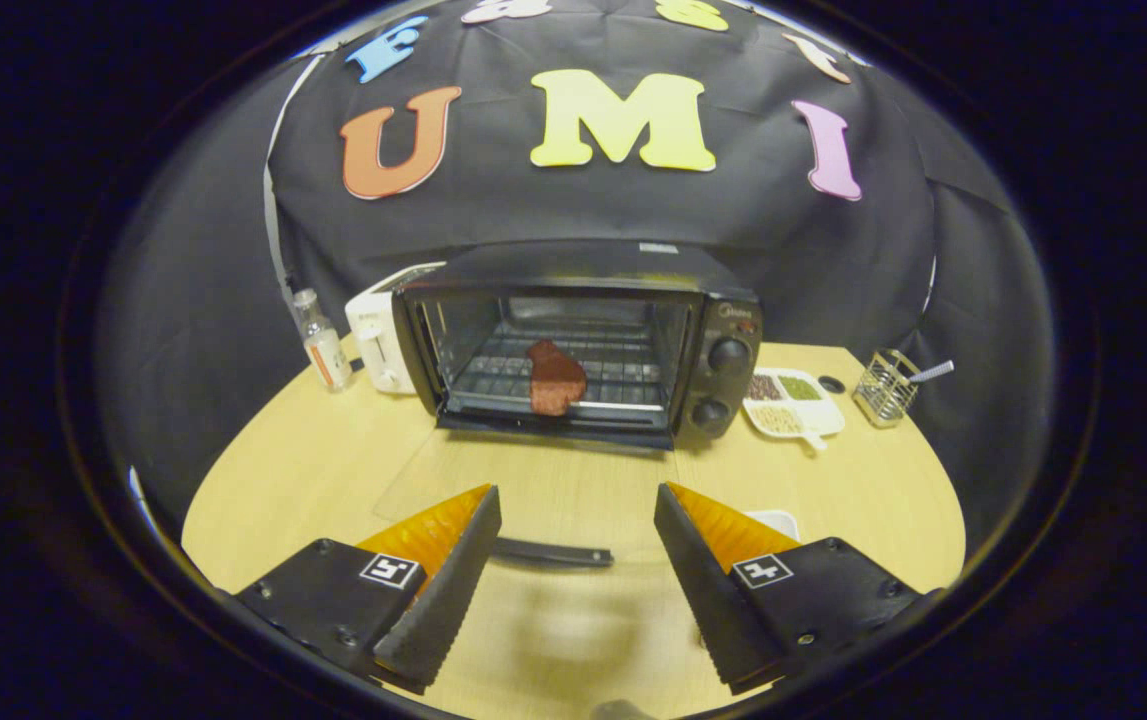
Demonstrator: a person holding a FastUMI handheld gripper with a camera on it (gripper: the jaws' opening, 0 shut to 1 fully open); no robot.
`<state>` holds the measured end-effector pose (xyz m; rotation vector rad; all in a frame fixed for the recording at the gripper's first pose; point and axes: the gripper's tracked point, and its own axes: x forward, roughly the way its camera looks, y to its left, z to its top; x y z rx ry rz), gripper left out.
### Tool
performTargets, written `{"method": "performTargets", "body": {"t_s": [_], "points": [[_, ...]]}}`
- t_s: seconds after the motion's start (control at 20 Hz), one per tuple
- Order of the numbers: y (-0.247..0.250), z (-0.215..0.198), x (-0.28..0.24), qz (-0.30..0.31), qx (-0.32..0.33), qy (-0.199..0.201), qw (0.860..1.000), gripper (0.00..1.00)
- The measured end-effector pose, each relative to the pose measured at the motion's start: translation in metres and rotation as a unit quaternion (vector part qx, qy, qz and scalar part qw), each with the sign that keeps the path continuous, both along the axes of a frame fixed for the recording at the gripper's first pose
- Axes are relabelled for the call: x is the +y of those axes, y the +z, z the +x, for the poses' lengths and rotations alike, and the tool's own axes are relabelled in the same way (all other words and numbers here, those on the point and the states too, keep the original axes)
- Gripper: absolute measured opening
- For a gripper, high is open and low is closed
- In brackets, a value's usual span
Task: Open the toaster oven, put the food inside, and close the toaster oven door.
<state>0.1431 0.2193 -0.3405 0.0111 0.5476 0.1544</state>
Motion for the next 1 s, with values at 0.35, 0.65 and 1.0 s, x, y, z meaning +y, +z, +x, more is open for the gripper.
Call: {"method": "performTargets", "body": {"t_s": [0.35, 0.65, 1.0], "points": [[-0.059, -0.027, 0.014, 0.0, 0.041, 0.001, 0.999, 0.99], [-0.096, -0.019, 0.037, 0.003, 0.072, 0.0, 0.997, 0.99], [-0.115, 0.003, 0.038, -0.01, 0.094, -0.014, 0.995, 0.99]]}}
